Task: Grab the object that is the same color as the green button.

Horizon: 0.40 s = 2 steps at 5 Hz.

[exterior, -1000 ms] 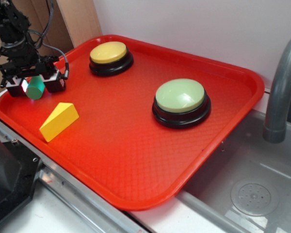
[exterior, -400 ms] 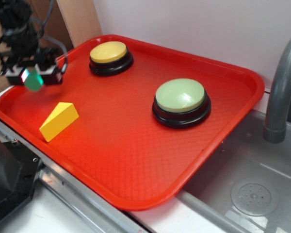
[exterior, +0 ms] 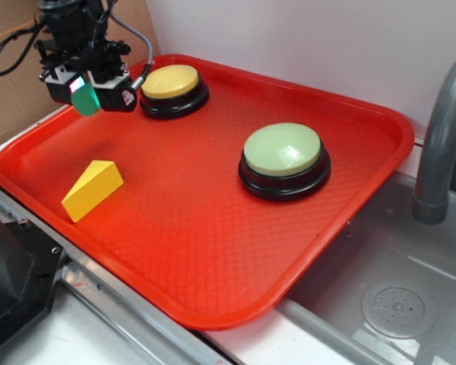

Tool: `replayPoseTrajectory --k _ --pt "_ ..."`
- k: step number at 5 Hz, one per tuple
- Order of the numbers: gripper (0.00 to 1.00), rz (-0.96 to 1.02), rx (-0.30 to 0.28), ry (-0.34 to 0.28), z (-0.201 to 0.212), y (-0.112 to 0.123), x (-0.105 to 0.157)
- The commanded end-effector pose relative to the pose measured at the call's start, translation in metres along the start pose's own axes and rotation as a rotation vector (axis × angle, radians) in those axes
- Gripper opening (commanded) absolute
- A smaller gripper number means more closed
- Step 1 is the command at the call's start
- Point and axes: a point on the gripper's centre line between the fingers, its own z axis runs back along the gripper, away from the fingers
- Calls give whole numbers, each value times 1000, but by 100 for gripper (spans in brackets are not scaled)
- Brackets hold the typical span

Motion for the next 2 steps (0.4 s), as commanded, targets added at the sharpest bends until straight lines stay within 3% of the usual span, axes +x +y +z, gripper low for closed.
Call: replayPoseTrajectory --k 1,2 --pt "0 -220 -86 -24 31 -43 -32" --pt "18 -185 -27 0 37 -32 -29"
